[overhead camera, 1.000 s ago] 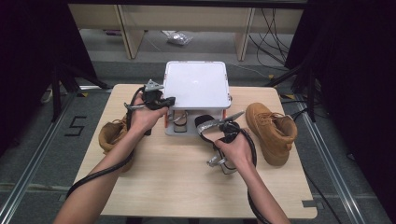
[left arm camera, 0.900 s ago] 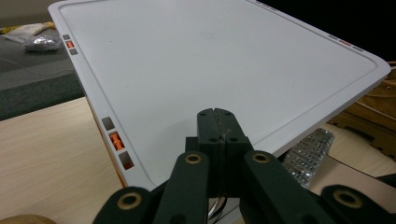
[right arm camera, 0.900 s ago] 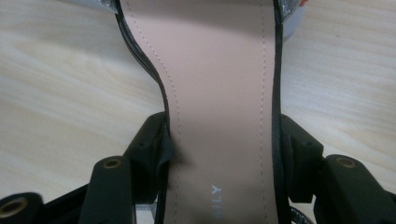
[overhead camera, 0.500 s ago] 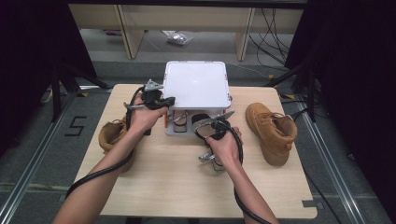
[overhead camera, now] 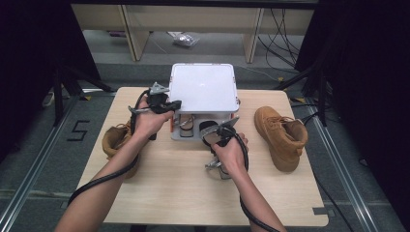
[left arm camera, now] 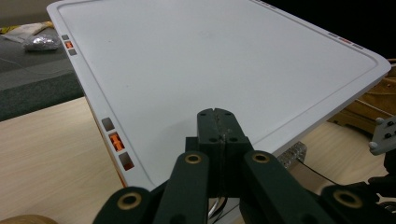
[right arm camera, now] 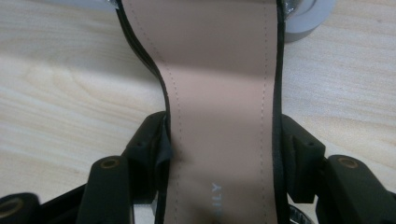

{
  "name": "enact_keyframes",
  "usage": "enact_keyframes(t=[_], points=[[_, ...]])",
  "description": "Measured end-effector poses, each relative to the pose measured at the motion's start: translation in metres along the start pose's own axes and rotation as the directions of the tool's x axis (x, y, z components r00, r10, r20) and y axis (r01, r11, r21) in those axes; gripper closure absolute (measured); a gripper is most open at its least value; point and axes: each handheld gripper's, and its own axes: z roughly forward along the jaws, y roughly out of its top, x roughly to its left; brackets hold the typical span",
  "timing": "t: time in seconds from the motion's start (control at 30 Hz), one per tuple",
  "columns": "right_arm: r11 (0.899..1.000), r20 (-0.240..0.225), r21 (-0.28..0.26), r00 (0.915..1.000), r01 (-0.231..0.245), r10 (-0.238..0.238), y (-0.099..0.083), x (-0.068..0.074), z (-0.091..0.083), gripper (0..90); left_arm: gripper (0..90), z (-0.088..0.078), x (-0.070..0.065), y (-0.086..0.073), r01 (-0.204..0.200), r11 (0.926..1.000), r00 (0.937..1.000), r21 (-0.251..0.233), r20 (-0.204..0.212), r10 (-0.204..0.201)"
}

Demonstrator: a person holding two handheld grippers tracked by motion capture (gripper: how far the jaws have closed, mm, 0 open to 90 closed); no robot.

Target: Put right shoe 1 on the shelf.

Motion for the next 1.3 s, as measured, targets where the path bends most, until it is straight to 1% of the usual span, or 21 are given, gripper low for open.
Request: enact_keyframes(t=[0.07, 0.1, 0.17, 0.23, 0.33, 0.43, 0.6, 0.63, 0.7, 0.77, 0.8, 0.87, 0.9, 0.93, 1.07, 1.1, 1.13, 1.17, 1.2, 1.27, 1.3], points=[[1.000, -0.031, -0.015, 0.9993, 0.019, -0.019, -0.001, 0.000, -0.005, 36.3, 89.8, 0.000, 0.000, 0.000, 0.006, 1.0000, 1.0000, -0.004, 0.000, -0.006], [1.000, -0.039, 0.009, 0.9990, 0.024, -0.024, -0.001, -0.001, -0.008, 35.4, 89.8, 0.000, 0.000, -0.001, 0.007, 1.0000, 1.0000, -0.007, 0.000, -0.007], [0.998, -0.035, 0.001, 0.9979, 0.055, -0.055, -0.003, -0.002, -0.015, 34.6, 89.8, 0.000, 0.000, -0.001, 0.009, 0.9999, 1.0000, -0.008, -0.001, -0.009], [0.998, -0.057, -0.004, 0.9961, 0.068, -0.068, -0.006, -0.005, -0.023, 34.3, 89.7, 0.000, 0.000, -0.001, 0.009, 0.9999, 1.0000, -0.009, -0.001, -0.009], [0.992, -0.049, -0.064, 0.9927, 0.107, -0.110, -0.011, -0.010, -0.037, 34.4, 89.7, 0.000, 0.000, -0.002, -0.003, 0.9999, 1.0000, -0.011, -0.003, 0.003], [0.984, -0.062, -0.102, 0.9865, 0.145, -0.152, -0.020, -0.011, -0.056, 42.2, 89.8, 0.000, 0.000, -0.002, 0.006, 0.9999, 1.0000, -0.015, 0.000, -0.006], [0.985, -0.074, -0.088, 0.9851, 0.148, -0.155, -0.035, -0.017, -0.078, 55.6, 89.8, 0.000, 0.000, -0.002, -0.003, 1.0000, 1.0000, -0.008, -0.003, 0.003], [0.986, -0.105, -0.088, 0.9831, 0.141, -0.150, -0.038, -0.020, -0.081, 59.2, 89.8, -0.001, 0.000, -0.002, -0.001, 1.0000, 1.0000, -0.009, -0.004, 0.001], [0.983, -0.100, -0.085, 0.9802, 0.163, -0.171, -0.044, -0.026, -0.084, 65.0, 89.8, -0.001, 0.000, -0.002, 0.009, 0.9999, 0.9999, -0.012, -0.004, -0.009], [0.984, -0.100, -0.080, 0.9813, 0.157, -0.164, -0.049, -0.030, -0.085, 69.9, 89.8, -0.001, 0.000, -0.002, 0.008, 0.9999, 1.0000, -0.012, -0.004, -0.008], [0.987, -0.150, -0.074, 0.9764, 0.146, -0.156, -0.052, -0.032, -0.086, 71.5, 89.8, 0.000, 0.000, -0.002, 0.008, 0.9998, 1.0000, -0.016, -0.002, -0.008], [0.988, -0.183, -0.080, 0.9722, 0.134, -0.146, -0.057, -0.033, -0.086, 76.4, 89.8, 0.000, 0.000, -0.002, 0.002, 0.9999, 1.0000, -0.012, -0.003, -0.002], [0.981, -0.195, -0.093, 0.9625, 0.173, -0.188, -0.059, -0.035, -0.085, 77.5, 89.8, 0.000, -0.001, -0.002, 0.004, 0.9999, 1.0000, -0.015, -0.003, -0.004], [0.984, -0.204, -0.064, 0.9634, 0.164, -0.174, -0.062, -0.035, -0.085, 78.3, 89.8, -0.001, 0.000, -0.002, -0.001, 0.9999, 1.0000, -0.010, -0.004, 0.001], [0.986, -0.208, -0.075, 0.9648, 0.148, -0.160, -0.070, -0.042, -0.084, 82.2, 89.8, 0.000, 0.000, -0.002, 0.008, 0.9999, 1.0000, -0.014, 0.000, -0.008], [0.986, -0.213, -0.073, 0.9630, 0.152, -0.165, -0.072, -0.043, -0.084, 82.3, 89.8, -0.001, 0.001, -0.001, -0.001, 1.0000, 1.0000, -0.005, -0.001, 0.001], [0.981, -0.221, -0.081, 0.9561, 0.179, -0.192, -0.073, -0.046, -0.082, 82.9, 89.8, -0.001, 0.001, -0.001, -0.004, 1.0000, 1.0000, -0.005, -0.001, 0.004], [0.985, -0.227, -0.044, 0.9590, 0.165, -0.170, -0.076, -0.046, -0.082, 83.4, 89.8, 0.000, 0.000, -0.001, 0.004, 0.9999, 1.0000, -0.012, -0.001, -0.004], [0.978, -0.230, -0.055, 0.9508, 0.200, -0.207, -0.077, -0.049, -0.078, 83.8, 89.8, 0.000, 0.000, -0.001, 0.004, 0.9999, 1.0000, -0.012, -0.001, -0.004], [0.976, -0.229, -0.036, 0.9487, 0.216, -0.219, -0.082, -0.050, -0.074, 86.0, 89.8, -0.001, 0.001, -0.001, -0.006, 1.0000, 1.0000, -0.004, -0.001, 0.006], [0.974, -0.223, -0.036, 0.9479, 0.225, -0.228, -0.085, -0.050, -0.072, 87.1, 89.8, 0.000, 0.000, -0.002, 0.004, 0.9999, 1.0000, -0.012, -0.002, -0.004]])
